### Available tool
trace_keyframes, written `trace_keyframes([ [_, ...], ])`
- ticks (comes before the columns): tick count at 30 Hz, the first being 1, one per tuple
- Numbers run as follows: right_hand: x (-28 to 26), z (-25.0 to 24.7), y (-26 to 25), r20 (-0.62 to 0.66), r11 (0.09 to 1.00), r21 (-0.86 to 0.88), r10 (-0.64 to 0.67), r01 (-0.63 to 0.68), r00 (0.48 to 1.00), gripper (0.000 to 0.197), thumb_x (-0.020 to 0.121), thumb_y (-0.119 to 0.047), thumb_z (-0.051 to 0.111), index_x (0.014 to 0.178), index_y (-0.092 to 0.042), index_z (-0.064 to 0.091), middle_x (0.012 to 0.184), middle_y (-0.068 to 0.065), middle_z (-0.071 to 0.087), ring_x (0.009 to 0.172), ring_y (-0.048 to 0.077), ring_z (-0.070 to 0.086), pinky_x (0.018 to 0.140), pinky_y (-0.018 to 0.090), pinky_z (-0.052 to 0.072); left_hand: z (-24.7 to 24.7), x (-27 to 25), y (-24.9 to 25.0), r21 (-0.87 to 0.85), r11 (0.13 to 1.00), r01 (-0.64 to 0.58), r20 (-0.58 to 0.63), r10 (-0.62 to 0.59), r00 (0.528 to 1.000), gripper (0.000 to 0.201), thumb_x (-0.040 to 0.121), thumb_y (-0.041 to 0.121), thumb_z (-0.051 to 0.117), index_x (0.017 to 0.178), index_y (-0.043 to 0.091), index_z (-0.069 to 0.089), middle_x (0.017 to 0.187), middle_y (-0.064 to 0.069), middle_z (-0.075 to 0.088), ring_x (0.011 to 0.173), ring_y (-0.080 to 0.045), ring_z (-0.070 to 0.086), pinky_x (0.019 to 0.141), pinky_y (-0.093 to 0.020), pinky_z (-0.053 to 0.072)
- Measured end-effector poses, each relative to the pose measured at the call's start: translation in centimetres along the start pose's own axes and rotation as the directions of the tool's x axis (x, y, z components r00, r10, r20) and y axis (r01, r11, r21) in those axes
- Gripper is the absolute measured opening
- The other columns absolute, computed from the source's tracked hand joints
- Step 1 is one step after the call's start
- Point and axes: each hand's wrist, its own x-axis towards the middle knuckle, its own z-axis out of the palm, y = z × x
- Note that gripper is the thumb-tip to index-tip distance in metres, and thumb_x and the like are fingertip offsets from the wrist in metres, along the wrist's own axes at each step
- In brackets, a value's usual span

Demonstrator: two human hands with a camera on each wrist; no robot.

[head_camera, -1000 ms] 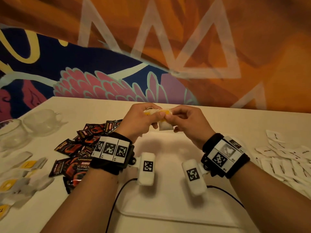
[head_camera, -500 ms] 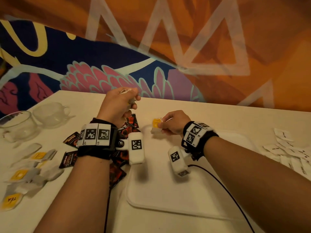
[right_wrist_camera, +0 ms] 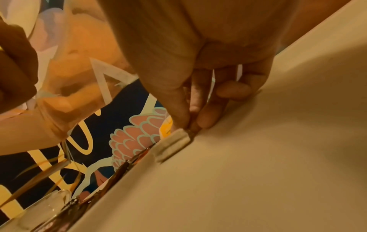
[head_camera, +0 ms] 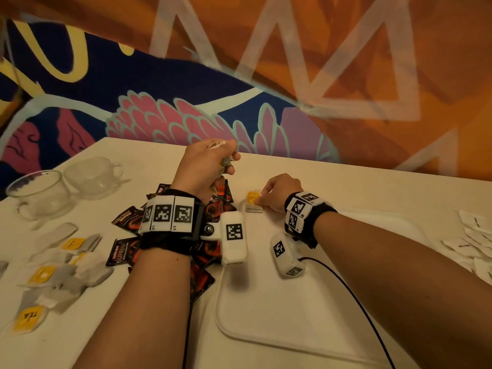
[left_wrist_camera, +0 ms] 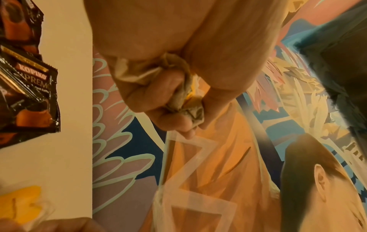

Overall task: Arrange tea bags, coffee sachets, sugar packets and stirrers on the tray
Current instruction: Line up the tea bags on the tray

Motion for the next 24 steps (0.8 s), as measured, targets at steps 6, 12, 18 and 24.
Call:
trace_keyframes([
  [6, 0.4, 0.3, -0.3, -0.022, 0.995, -0.099, -0.001, -0.001, 1.0, 0.045, 0.07, -0.048, 0.08, 0.095, -0.013, 0.065, 0.095, 0.006, 0.068, 0.086, 0.022, 0.062, 0.065, 0.029, 0.045, 0.0, 0.4, -0.5, -0.02, 0.997, 0.079, -0.015, -0.08, 0.997, 0.015, 0.093, 0.025, 0.056, 0.094, 0.012, 0.062, 0.079, 0.0, 0.064, 0.057, -0.011, 0.054, 0.04, -0.02, 0.028],
  [12, -1.8, -2.7, -1.3, -0.06, 0.962, 0.184, -0.192, 0.2, 0.98, 0.024, 0.083, -0.039, 0.071, 0.09, -0.017, 0.062, 0.087, 0.001, 0.068, 0.081, 0.017, 0.064, 0.068, 0.029, 0.049, -0.1, 0.3, -0.8, -0.311, 0.899, 0.307, 0.179, -0.262, 0.948, 0.023, 0.082, 0.01, 0.036, 0.097, 0.004, 0.053, 0.079, -0.011, 0.058, 0.057, -0.018, 0.05, 0.036, -0.015, 0.029],
  [18, -5.1, -5.5, -3.0, 0.043, 0.748, 0.601, -0.382, 0.281, 0.923, 0.018, 0.087, -0.023, 0.068, 0.104, -0.017, 0.065, 0.091, 0.002, 0.066, 0.076, 0.013, 0.062, 0.064, 0.027, 0.05, 1.3, -0.5, -0.5, -0.016, 0.991, 0.136, 0.231, -0.129, 0.964, 0.014, 0.099, 0.007, 0.043, 0.102, 0.003, 0.056, 0.092, -0.021, 0.07, 0.066, -0.016, 0.067, 0.036, -0.016, 0.03],
  [24, -5.1, -6.0, -2.1, 0.098, 0.735, 0.647, -0.341, 0.2, 0.935, 0.007, 0.087, -0.007, 0.067, 0.085, -0.014, 0.065, 0.086, 0.005, 0.064, 0.082, 0.019, 0.061, 0.068, 0.03, 0.048, 1.0, -0.5, -0.8, 0.024, 0.997, 0.07, 0.216, -0.074, 0.974, 0.022, 0.095, 0.028, 0.054, 0.093, 0.006, 0.058, 0.073, -0.013, 0.064, 0.047, -0.009, 0.057, 0.034, -0.015, 0.027],
])
